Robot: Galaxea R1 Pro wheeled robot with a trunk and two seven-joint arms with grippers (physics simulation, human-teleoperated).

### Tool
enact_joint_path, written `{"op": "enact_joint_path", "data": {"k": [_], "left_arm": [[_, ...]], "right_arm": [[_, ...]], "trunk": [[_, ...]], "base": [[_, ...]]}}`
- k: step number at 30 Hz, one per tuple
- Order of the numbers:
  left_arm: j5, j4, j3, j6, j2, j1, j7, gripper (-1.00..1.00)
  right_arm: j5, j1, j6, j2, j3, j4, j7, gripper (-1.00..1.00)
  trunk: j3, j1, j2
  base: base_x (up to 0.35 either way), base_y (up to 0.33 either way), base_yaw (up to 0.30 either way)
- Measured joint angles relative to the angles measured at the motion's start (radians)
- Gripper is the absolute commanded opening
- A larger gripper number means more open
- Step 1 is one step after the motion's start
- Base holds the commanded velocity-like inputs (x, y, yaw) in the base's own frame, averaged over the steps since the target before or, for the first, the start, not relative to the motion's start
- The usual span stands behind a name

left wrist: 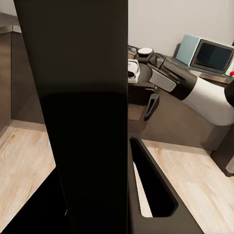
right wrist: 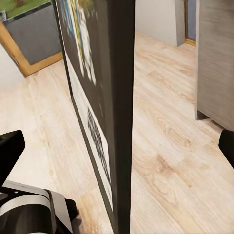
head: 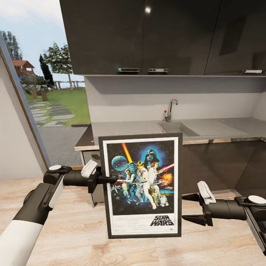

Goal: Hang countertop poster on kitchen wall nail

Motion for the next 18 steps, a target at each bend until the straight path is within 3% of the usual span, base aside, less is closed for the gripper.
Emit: {"op": "enact_joint_path", "data": {"k": [7, 11, 18], "left_arm": [[0.0, -0.001, 0.0, 0.0, 0.0, 0.0, 0.0, -1.0], [0.001, -0.002, 0.0, 0.0, 0.0, 0.0, 0.0, -1.0], [0.002, -0.002, 0.0, 0.0, 0.0, 0.0, 0.0, -1.0]], "right_arm": [[0.0, -0.001, 0.0, 0.006, 0.03, 0.0, -0.004, 1.0], [0.0, -0.001, -0.001, 0.024, 0.034, 0.0, -0.005, 1.0], [0.0, -0.001, -0.002, 0.029, 0.034, 0.0, -0.005, 1.0]], "trunk": [[0.0, 0.0, 0.0], [0.0, 0.0, 0.0], [0.0, 0.0, 0.0]], "base": [[0.0, 0.0, 0.0], [0.0, 0.0, 0.0], [0.0, 0.0, 0.0]]}}
